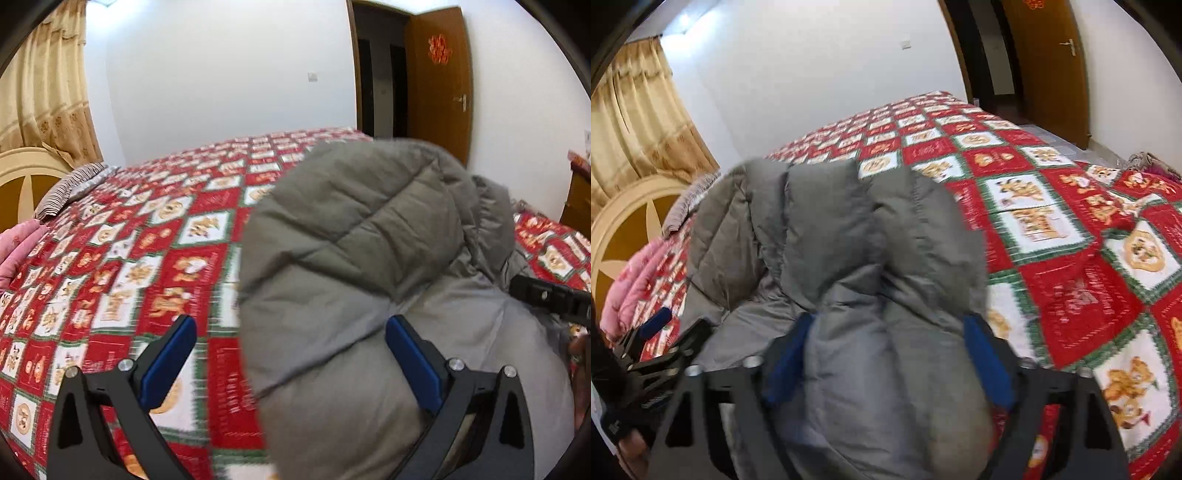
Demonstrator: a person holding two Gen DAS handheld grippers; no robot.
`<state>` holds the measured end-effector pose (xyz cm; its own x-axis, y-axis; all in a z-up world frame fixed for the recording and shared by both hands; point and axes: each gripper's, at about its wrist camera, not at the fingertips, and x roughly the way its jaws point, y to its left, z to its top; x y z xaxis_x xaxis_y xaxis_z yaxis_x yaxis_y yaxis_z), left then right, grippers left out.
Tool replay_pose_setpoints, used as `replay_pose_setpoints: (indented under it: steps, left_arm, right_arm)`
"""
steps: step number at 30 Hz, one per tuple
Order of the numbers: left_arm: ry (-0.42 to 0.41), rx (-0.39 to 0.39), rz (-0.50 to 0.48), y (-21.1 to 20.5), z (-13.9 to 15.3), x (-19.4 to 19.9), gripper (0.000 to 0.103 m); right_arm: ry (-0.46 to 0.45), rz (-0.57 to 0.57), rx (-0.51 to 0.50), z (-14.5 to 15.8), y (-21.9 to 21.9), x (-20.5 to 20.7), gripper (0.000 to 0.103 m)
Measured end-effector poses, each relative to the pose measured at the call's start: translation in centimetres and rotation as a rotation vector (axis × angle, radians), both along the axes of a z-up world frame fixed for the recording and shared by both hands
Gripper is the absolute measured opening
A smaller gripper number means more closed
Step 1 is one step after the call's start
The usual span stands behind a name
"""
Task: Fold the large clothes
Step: 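Grasp the folded grey jacket with the right tool while the left tool grasps it too, then lift and carry the folded grey jacket with both tools across the quilt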
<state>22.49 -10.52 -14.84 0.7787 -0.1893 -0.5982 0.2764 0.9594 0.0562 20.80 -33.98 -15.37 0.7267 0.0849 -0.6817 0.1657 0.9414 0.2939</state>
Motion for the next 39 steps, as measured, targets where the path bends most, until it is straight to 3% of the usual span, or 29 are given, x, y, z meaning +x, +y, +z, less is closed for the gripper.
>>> replay_pose_setpoints:
  steps: [2, 8, 13, 17, 18, 19, 20, 22, 23, 25, 27, 31, 39]
  left_arm:
    - [0.037, -0.035, -0.019, 0.6, -0.5, 0.2, 0.103]
    - [0.174, -0.124, -0.073, -0.4, -2.4, 2.7, 0.103]
    - [0.161, -0.108, -0.112, -1.5, -2.5, 2.5, 0.103]
    - [0.171, -0.116, -0.134, -1.6, -2.7, 2.7, 0.103]
    - [0.173, -0.124, -0.147, -1.5, -2.7, 2.6, 0.099]
    - [0.170, -0.124, -0.167, -1.8, -2.6, 2.5, 0.092]
    - [0.162, -0.113, -0.177, -2.0, -2.5, 2.2, 0.088]
    - [0.160, -0.099, -0.204, -2.5, -2.2, 1.8, 0.066]
    - [0.153, -0.080, -0.213, -2.8, -1.9, 1.5, 0.061]
    - [0.128, -0.032, -0.214, -3.6, -1.3, 0.8, 0.037]
    - [0.110, 0.005, -0.201, -4.0, -0.2, 0.0, 0.027]
    - [0.083, 0.039, -0.172, -3.8, 1.9, -1.6, 0.020]
    - [0.000, 0.044, -0.113, -0.4, 5.2, -3.8, 0.017]
  right_arm:
    - [0.010, -0.001, 0.004, -0.4, -0.5, -0.1, 0.092]
    - [0.054, 0.015, 0.145, -2.8, -1.6, 0.7, 0.092]
    - [0.050, 0.044, 0.195, -3.5, -2.2, 0.7, 0.091]
    - [0.047, 0.067, 0.230, -4.1, -2.6, 1.1, 0.080]
    - [0.042, 0.075, 0.235, -4.1, -2.5, 1.1, 0.074]
    - [0.033, 0.099, 0.259, -4.1, -2.3, 1.1, 0.060]
    - [0.029, 0.115, 0.282, -4.2, -2.2, 1.0, 0.053]
    - [0.029, 0.118, 0.305, -4.4, -2.1, 1.1, 0.047]
    - [0.028, 0.120, 0.315, -4.5, -2.2, 1.1, 0.041]
    - [0.018, 0.119, 0.313, -4.1, -2.0, 1.0, 0.032]
    - [0.010, 0.122, 0.287, -3.4, -1.5, 0.6, 0.025]
    - [-0.021, 0.142, 0.280, -1.3, -0.3, -0.7, 0.020]
    - [-0.085, 0.200, 0.285, 2.2, 2.5, -2.5, 0.018]
